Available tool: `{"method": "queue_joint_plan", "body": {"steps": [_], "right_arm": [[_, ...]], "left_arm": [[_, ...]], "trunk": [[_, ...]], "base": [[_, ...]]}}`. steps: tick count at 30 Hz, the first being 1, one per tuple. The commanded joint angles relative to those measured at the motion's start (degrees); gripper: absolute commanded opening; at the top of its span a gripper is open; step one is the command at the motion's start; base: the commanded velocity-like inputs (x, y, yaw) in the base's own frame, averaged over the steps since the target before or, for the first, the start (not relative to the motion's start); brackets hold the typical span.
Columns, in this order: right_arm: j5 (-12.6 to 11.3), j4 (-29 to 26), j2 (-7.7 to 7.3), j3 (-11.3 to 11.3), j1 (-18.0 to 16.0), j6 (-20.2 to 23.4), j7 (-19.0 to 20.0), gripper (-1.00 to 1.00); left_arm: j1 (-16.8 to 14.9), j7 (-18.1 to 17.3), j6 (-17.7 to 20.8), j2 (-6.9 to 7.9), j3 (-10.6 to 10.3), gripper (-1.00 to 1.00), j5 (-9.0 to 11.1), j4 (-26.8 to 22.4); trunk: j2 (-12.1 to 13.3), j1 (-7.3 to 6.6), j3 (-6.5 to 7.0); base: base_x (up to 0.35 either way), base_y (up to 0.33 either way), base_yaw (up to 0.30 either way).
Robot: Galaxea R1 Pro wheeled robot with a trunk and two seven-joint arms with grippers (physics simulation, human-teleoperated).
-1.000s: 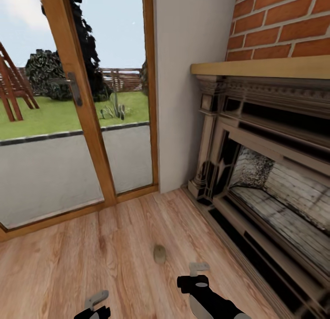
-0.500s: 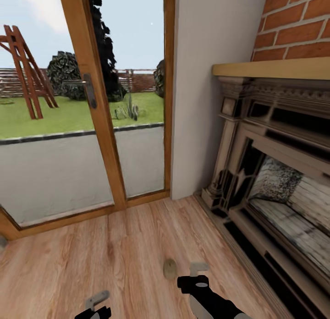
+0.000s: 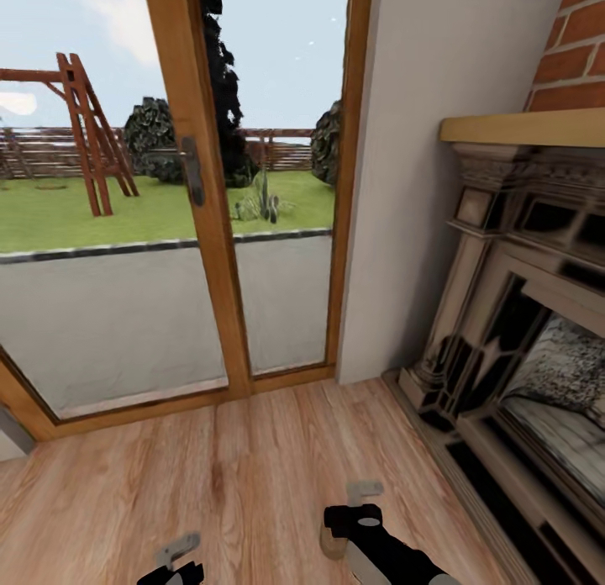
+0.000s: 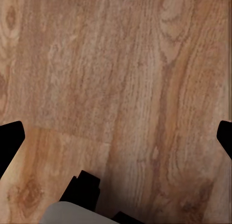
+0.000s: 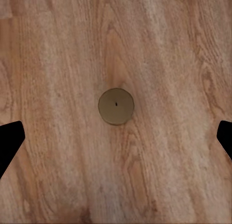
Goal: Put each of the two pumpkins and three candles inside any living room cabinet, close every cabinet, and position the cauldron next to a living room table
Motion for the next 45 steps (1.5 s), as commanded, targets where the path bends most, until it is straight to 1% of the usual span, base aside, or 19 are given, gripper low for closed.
{"method": "queue_joint_plan", "body": {"steps": [1,15,21,37,45], "right_arm": [[-0.2,-0.1,-0.03,0.5,-0.1,0.3,-0.6,1.00],[-0.2,0.0,-0.09,0.6,-0.1,0.3,-0.3,1.00],[-0.2,0.0,-0.09,0.6,-0.1,0.3,-0.3,1.00],[-0.2,0.0,-0.09,0.6,-0.1,0.5,-0.3,1.00],[-0.2,0.0,-0.09,0.6,-0.1,0.4,-0.3,1.00]], "left_arm": [[0.0,0.4,0.4,0.04,-0.5,1.00,0.3,-0.2],[0.0,0.4,0.4,0.04,-0.5,1.00,0.4,-0.2],[0.0,0.4,0.4,0.04,-0.5,1.00,0.3,-0.2],[0.0,0.4,0.4,0.04,-0.5,1.00,0.3,-0.2],[0.0,0.4,0.3,0.03,-0.5,1.00,0.3,-0.2]], "trunk": [[0.0,0.03,-0.05],[0.0,0.03,-0.05],[0.0,0.03,-0.05],[0.0,0.03,-0.05],[0.0,0.03,-0.05]], "base": [[0.328,0.001,0.013],[0.253,0.000,0.013],[0.090,0.000,0.221],[0.003,0.000,0.270],[0.169,0.000,0.057]]}}
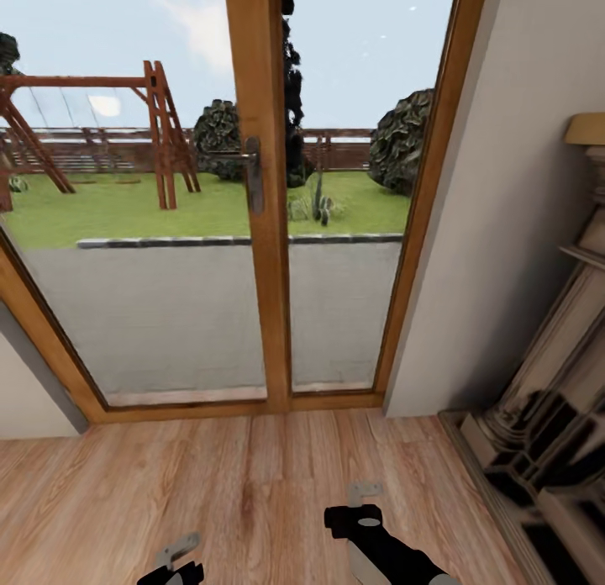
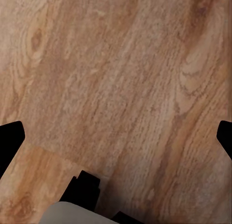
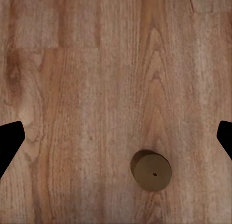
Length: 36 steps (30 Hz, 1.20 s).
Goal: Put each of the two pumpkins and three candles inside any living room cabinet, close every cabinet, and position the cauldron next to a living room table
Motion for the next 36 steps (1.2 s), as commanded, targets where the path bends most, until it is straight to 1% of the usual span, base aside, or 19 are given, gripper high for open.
{"method": "queue_joint_plan", "body": {"steps": [1,11,21,28,32,36], "right_arm": [[-0.2,-0.1,-0.05,0.5,-0.1,0.2,-0.5,1.00],[-0.2,-0.1,-0.05,0.5,-0.1,0.2,-0.5,1.00],[-0.2,-0.1,-0.05,0.5,-0.1,0.2,-0.5,1.00],[-0.3,-0.1,-0.05,0.4,-0.1,0.1,-0.5,1.00],[-0.8,-0.1,-0.07,0.2,-0.1,0.0,-0.6,1.00],[-1.1,-0.2,-0.36,-0.2,-0.1,-0.1,-0.6,1.00]], "left_arm": [[0.0,0.4,0.4,0.04,-0.5,1.00,0.3,-0.2],[0.0,0.4,0.4,0.00,-0.5,1.00,0.3,-0.2],[0.0,0.4,0.3,-0.08,-0.5,1.00,0.3,-0.2],[0.0,0.4,0.3,-0.61,-0.5,1.00,0.2,-0.2],[0.0,0.4,0.3,-0.81,-0.5,1.00,0.2,-0.2],[0.0,0.3,0.5,-0.74,-0.5,1.00,0.2,-0.4]], "trunk": [[0.0,0.02,-0.05],[0.0,0.02,-0.05],[0.0,0.02,-0.05],[0.0,0.02,-0.05],[0.0,0.02,-0.05],[-1.6,0.89,-0.77]], "base": [[0.128,0.000,0.006],[0.099,-0.040,0.001],[0.112,0.050,0.000],[0.051,-0.009,0.000],[0.003,-0.001,0.000],[0.000,0.000,0.000]]}}
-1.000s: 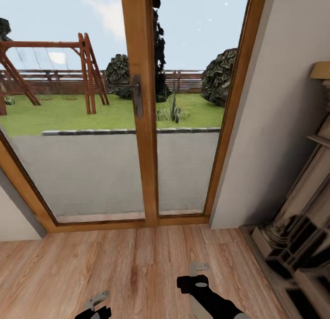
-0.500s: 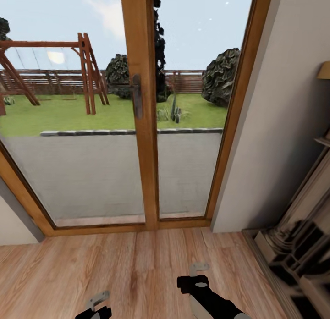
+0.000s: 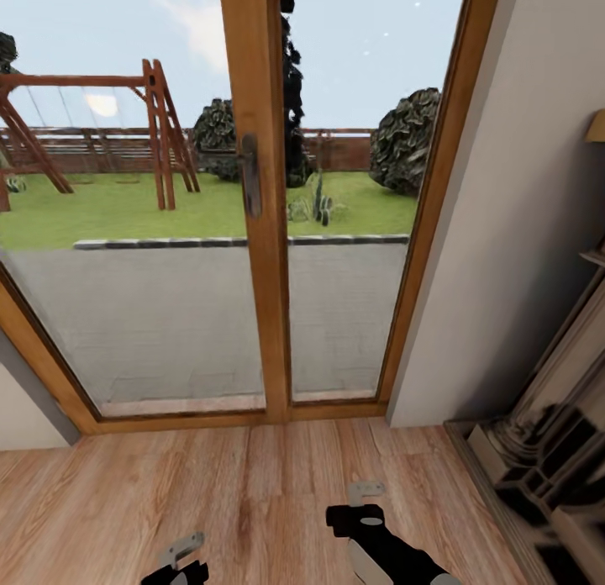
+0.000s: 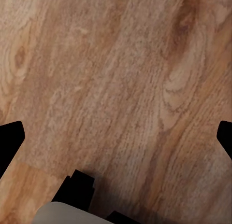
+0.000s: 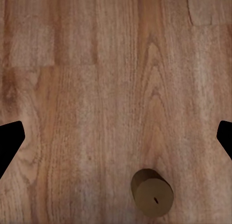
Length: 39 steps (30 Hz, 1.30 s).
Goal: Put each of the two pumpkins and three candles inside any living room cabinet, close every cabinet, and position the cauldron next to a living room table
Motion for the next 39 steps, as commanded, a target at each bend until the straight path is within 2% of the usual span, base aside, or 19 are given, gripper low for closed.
{"method": "queue_joint_plan", "body": {"steps": [1,5,8,9,10,11,13,14,16,17,19,20,22,25,27,31,33,35,39], "right_arm": [[-0.3,-0.1,-0.05,0.4,-0.1,0.2,-0.5,1.00],[-0.3,-0.1,-0.14,0.3,-0.1,0.2,-0.6,1.00],[-0.7,0.0,-0.16,-0.1,-0.1,0.1,-0.7,1.00],[-1.1,0.0,-0.17,-0.6,-0.1,0.2,-0.7,1.00],[-1.3,0.0,-0.17,-0.8,-0.1,0.2,-0.7,1.00],[-1.4,0.0,-0.17,-0.8,-0.1,0.2,-0.7,1.00],[-1.6,0.1,-0.14,-1.0,-0.2,0.2,-0.7,1.00],[-1.6,0.2,-0.11,-1.1,-0.2,0.2,-0.7,1.00],[-1.8,0.3,0.05,-1.2,-0.2,0.2,-0.6,1.00],[-1.8,0.3,0.11,-1.2,-0.2,0.2,-0.7,1.00],[-2.6,0.2,0.31,-1.2,-0.2,0.1,-0.7,1.00],[-3.4,0.1,0.34,-1.2,-0.1,-1.2,-0.6,1.00],[-3.5,0.1,0.38,-1.2,-0.2,-1.9,-0.6,1.00],[-3.5,0.1,0.32,-1.2,-0.1,-2.3,-0.7,1.00],[-3.5,0.1,0.36,-1.2,-0.1,-2.4,-0.7,1.00],[-3.7,0.7,0.46,-1.5,-0.1,-2.3,-1.0,1.00],[-4.4,1.1,0.50,-3.5,-0.1,-2.2,-1.2,1.00],[-5.1,3.9,0.58,-7.8,-0.1,-2.0,-1.5,1.00],[-5.3,11.3,0.59,-11.0,-0.2,-2.3,-1.8,1.00]], "left_arm": [[0.0,0.3,0.5,0.24,-0.4,1.00,0.3,-0.4],[-0.3,0.2,3.3,1.27,-0.3,1.00,0.4,-1.9],[-0.6,0.2,13.9,3.75,0.5,1.00,0.6,-9.7],[-0.4,0.2,21.1,5.50,2.8,1.00,1.8,-16.4],[-0.3,0.2,25.9,6.70,4.9,1.00,3.1,-21.0],[-0.3,0.2,28.1,7.26,5.9,1.00,3.9,-23.2],[-0.2,0.2,35.8,9.02,9.2,1.00,6.9,-30.8],[-0.2,0.2,37.4,9.31,9.8,1.00,7.5,-32.4],[-0.1,0.2,43.5,10.09,11.5,1.00,9.9,-39.0],[-0.1,0.1,44.4,10.15,11.7,1.00,10.4,-40.2],[-0.1,0.1,47.2,10.34,12.1,1.00,12.9,-44.3],[-0.1,0.3,50.6,10.49,12.1,1.00,18.6,-49.7],[-0.1,0.4,51.0,10.66,12.2,1.00,19.4,-50.4],[-0.1,0.3,51.3,13.42,12.2,1.00,20.4,-50.8],[-0.1,0.3,51.3,14.50,12.1,1.00,20.5,-50.9],[-0.1,0.3,51.3,15.33,12.1,1.00,20.6,-50.9],[-0.2,0.3,51.3,15.32,12.1,1.00,20.6,-50.9],[-0.2,0.4,51.3,15.18,12.0,1.00,20.6,-50.9],[-0.2,0.4,51.2,15.07,11.9,1.00,20.6,-50.9]], "trunk": [[-0.4,0.22,-0.24],[-2.0,1.10,-0.95],[-3.3,1.76,-1.49],[-3.7,1.98,-1.67],[-4.1,2.20,-1.85],[-4.5,2.42,-2.03],[-5.3,2.86,-2.39],[-5.7,3.08,-2.57],[-6.5,3.52,-2.93],[-6.9,3.74,-3.11],[-7.7,4.18,-3.47],[-8.1,4.39,-3.65],[-8.9,4.83,-4.01],[-10.1,5.49,-4.55],[-10.9,5.93,-4.90],[-12.5,6.81,-5.62],[-13.3,7.25,-5.98],[-14.1,7.69,-6.34],[-15.7,8.57,-7.06]], "base": [[0.000,0.000,0.000],[0.000,0.000,0.000],[0.000,0.000,0.000],[0.000,0.000,0.000],[0.000,0.000,0.000],[0.000,0.000,0.000],[0.000,0.000,0.000],[0.000,0.000,0.000],[0.000,0.000,0.000],[0.000,0.000,0.000],[0.000,0.000,0.000],[0.000,0.000,0.000],[0.000,0.000,0.000],[0.000,0.000,0.000],[0.000,0.000,0.000],[0.000,0.000,0.000],[0.000,0.000,0.000],[0.000,0.000,0.000],[0.000,0.000,0.000]]}}
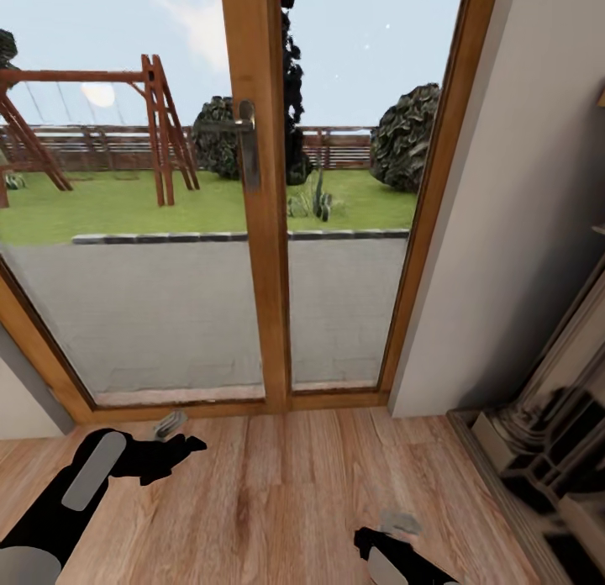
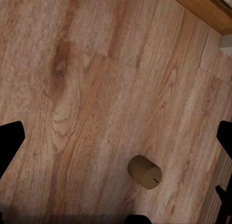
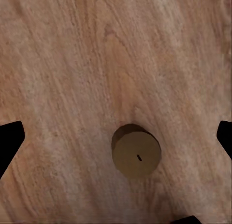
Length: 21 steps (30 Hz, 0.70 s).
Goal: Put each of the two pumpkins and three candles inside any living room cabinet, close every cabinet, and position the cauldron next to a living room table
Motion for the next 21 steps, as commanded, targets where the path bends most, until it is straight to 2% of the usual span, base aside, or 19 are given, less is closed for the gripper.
{"method": "queue_joint_plan", "body": {"steps": [1,6,21], "right_arm": [[-0.1,1.8,-0.01,0.2,-0.1,0.3,-0.5,1.00],[-0.2,4.8,0.00,-0.3,-0.1,0.3,-0.5,1.00],[-0.4,5.7,-0.34,-0.5,0.0,1.2,-0.5,1.00]], "left_arm": [[0.0,0.6,0.0,0.05,-0.2,1.00,0.6,0.0],[0.0,0.6,0.0,-0.15,-0.4,1.00,0.6,0.0],[0.0,0.6,0.1,-1.05,-0.6,1.00,0.6,-0.3]], "trunk": [[-0.4,0.22,-0.23],[-2.4,1.32,-1.13],[-8.5,4.61,-3.82]], "base": [[0.000,0.000,0.000],[0.000,0.000,0.000],[0.000,0.000,0.000]]}}
